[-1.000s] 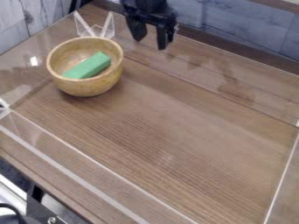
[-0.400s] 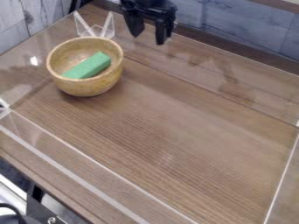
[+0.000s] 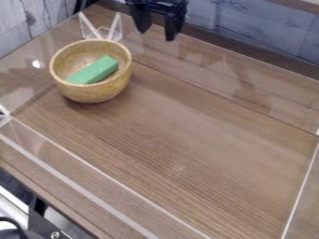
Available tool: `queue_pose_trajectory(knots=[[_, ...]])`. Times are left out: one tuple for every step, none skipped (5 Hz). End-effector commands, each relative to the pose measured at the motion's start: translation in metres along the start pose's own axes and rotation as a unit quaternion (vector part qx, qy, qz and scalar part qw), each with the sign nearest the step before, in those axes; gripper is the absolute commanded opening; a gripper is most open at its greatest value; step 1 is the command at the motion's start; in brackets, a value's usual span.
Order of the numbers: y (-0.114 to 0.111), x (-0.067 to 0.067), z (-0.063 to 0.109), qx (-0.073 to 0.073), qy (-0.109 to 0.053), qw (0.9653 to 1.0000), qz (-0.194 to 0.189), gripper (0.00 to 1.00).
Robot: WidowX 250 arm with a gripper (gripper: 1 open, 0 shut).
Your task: Put green stick into wooden bowl
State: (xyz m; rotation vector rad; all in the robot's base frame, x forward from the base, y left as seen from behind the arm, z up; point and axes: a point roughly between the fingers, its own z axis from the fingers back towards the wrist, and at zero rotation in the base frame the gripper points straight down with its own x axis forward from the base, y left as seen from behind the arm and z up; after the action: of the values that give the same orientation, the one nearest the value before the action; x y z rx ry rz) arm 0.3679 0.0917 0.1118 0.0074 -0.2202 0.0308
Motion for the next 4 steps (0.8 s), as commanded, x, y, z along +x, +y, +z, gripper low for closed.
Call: queue_pose_trajectory(knots=[[0.001, 0.007, 0.016, 0.015, -0.03, 0.9993, 0.018, 1.0], [-0.004, 0.003, 0.009, 0.017, -0.024, 0.999, 0.034, 1.0], [0.014, 0.004, 0.005, 0.018, -0.026, 0.999, 0.032, 1.0], [0.025, 0.009, 0.003, 0.015, -0.03, 0.999, 0.031, 1.0]])
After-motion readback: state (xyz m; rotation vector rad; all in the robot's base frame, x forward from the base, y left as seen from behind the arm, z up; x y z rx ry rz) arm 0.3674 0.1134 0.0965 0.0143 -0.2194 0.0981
